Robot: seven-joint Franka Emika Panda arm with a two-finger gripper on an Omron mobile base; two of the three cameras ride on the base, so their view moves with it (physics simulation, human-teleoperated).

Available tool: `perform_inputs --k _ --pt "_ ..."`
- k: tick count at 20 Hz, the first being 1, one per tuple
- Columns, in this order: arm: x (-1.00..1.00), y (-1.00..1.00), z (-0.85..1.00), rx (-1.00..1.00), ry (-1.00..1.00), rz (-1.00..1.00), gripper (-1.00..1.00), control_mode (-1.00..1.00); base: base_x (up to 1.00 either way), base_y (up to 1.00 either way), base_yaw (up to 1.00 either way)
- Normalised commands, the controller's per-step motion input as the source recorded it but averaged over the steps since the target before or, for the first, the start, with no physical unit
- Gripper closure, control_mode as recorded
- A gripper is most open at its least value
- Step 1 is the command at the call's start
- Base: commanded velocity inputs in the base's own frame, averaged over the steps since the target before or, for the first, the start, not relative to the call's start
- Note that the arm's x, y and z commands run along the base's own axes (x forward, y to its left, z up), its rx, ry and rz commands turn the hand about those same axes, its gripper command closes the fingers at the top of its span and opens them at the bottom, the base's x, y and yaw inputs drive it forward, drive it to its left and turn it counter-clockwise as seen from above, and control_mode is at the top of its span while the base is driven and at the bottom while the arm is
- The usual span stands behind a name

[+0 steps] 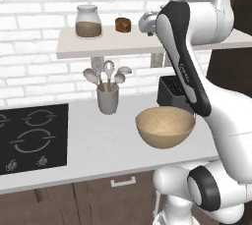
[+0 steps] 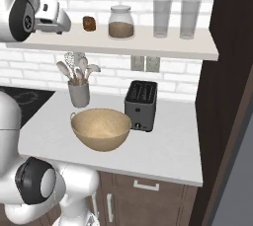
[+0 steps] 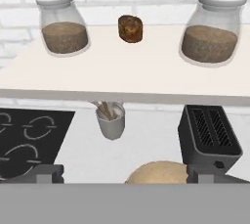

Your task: Open the cabinet, pick up the bread from the cabinet and place it in the basket. Then move the basket to the dining counter.

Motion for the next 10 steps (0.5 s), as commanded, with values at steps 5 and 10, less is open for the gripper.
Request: perform_inputs --k 5,10 --pt "0.20 0.00 -0.07 0.00 0.00 0.00 -1.00 -1.00 0.00 0.00 0.00" --pt "0.39 0.00 0.00 0.00 0.00 0.00 -1.00 -1.00 0.00 0.00 0.00"
